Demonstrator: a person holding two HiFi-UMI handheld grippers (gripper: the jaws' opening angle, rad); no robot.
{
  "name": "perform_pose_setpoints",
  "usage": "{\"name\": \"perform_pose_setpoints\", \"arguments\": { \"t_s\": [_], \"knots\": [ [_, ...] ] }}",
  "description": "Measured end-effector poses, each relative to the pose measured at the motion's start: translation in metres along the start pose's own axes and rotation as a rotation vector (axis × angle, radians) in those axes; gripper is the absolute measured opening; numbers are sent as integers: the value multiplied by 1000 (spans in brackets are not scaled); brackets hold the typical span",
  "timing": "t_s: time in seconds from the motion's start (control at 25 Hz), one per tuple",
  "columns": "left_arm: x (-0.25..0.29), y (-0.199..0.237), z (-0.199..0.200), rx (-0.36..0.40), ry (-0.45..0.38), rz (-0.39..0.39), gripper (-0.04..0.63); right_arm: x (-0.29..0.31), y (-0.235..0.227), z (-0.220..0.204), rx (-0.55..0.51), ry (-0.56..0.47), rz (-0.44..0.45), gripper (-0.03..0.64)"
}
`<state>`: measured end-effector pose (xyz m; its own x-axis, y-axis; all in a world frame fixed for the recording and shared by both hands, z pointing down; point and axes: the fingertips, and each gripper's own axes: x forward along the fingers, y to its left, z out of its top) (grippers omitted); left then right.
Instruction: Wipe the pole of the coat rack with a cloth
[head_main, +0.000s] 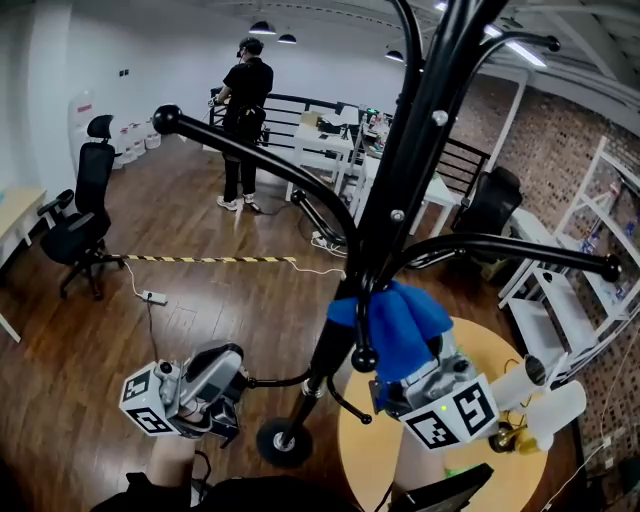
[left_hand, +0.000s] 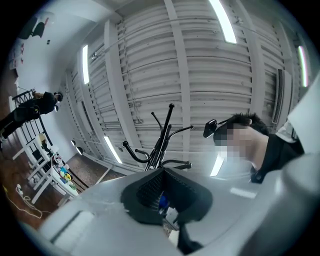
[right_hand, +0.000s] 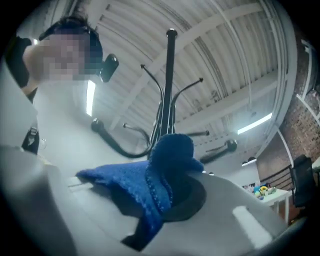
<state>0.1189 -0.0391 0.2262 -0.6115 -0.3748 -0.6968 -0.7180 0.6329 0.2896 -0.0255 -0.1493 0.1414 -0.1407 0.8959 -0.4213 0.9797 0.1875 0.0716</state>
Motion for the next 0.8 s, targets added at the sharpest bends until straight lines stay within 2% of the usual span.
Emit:
{"name": "perform_pose_setpoints", "arguments": {
  "t_s": [0.2,0.36,0.52,0.8],
  "knots": [
    [-2,-8,4,18,-9,-15,0,10,-2,84,-87,-198,-53,21],
    [2,-5,4,5,-12,-32,0,-25,-5,144,-181,-309,-123,21],
    [12,-5,-6,-22,-5,-66,0,-65,-7,194,-218,-434,-177,21],
    [17,-10,-14,-52,10,-86,0,-70,-8,200,-233,-453,-206,23]
  ]
}}
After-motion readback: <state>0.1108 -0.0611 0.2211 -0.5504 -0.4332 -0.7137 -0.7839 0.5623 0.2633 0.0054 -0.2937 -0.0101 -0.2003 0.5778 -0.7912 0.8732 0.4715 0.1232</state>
